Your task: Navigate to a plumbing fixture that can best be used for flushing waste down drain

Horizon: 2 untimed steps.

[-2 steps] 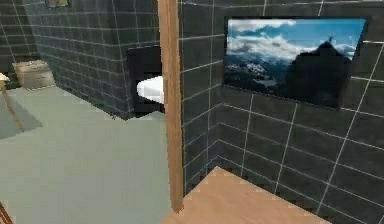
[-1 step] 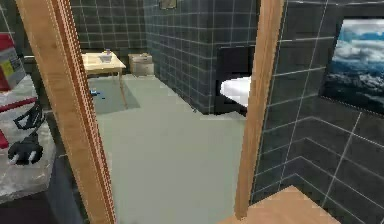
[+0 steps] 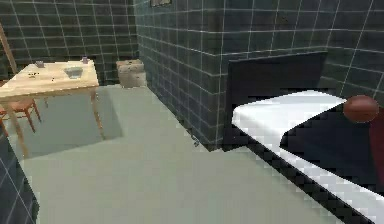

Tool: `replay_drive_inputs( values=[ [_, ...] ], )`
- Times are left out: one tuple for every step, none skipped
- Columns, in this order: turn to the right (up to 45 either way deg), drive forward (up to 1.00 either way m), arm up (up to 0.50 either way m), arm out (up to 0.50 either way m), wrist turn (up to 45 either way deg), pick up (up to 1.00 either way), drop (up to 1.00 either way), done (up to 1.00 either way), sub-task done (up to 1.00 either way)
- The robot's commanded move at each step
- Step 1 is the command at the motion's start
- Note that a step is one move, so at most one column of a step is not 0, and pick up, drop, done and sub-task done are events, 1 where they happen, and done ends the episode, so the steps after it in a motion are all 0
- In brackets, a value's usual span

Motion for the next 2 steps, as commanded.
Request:
replay_drive_inputs(
  values=[
    [-6.0,0.00,0.00,0.00,0.0,0.00,0.00,0.00,0.00],
    [0.0,0.45,0.00,0.00,0.0,0.00,0.00,0.00,0.00]
  ],
)
